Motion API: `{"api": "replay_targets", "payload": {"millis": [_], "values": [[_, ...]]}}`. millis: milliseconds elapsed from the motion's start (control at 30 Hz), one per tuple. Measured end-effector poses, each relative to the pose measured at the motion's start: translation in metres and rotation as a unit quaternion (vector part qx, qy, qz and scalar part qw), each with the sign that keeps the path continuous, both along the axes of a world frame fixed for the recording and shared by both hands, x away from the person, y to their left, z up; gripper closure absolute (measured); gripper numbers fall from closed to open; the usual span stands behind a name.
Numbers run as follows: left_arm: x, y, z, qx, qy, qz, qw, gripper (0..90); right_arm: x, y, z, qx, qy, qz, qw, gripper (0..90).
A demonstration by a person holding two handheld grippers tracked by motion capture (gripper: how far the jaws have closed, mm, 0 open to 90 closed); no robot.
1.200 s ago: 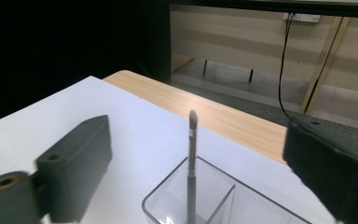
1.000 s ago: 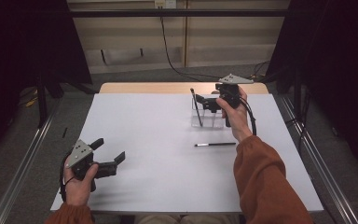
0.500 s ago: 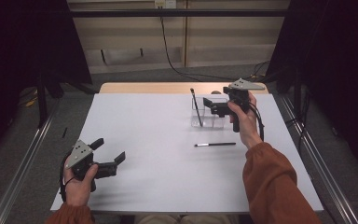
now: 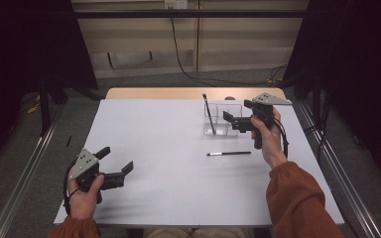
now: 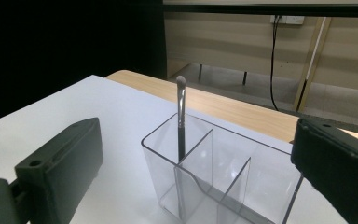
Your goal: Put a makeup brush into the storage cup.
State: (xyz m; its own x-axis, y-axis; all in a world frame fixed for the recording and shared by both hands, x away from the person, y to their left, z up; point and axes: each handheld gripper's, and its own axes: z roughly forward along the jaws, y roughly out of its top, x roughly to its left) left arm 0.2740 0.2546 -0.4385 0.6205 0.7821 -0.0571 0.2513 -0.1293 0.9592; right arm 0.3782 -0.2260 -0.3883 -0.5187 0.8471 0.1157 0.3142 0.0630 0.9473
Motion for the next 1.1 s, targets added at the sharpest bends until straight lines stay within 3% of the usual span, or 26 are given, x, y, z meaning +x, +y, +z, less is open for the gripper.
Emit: {"api": "replay_targets", "payload": {"millis": [833,1100], "values": [[-0.001,0.001,0.000,-0.006,-0.002,0.005,1.0000,2.4,-0.043,-0.027,0.001,0.007,-0.018,-0.024,0.9995,2.5],[-0.001,0.002,0.000,-0.008,-0.002,0.007,0.9999,2.4,-0.060,-0.038,-0.005,0.008,-0.011,-0.029,0.9995,2.5]]}}
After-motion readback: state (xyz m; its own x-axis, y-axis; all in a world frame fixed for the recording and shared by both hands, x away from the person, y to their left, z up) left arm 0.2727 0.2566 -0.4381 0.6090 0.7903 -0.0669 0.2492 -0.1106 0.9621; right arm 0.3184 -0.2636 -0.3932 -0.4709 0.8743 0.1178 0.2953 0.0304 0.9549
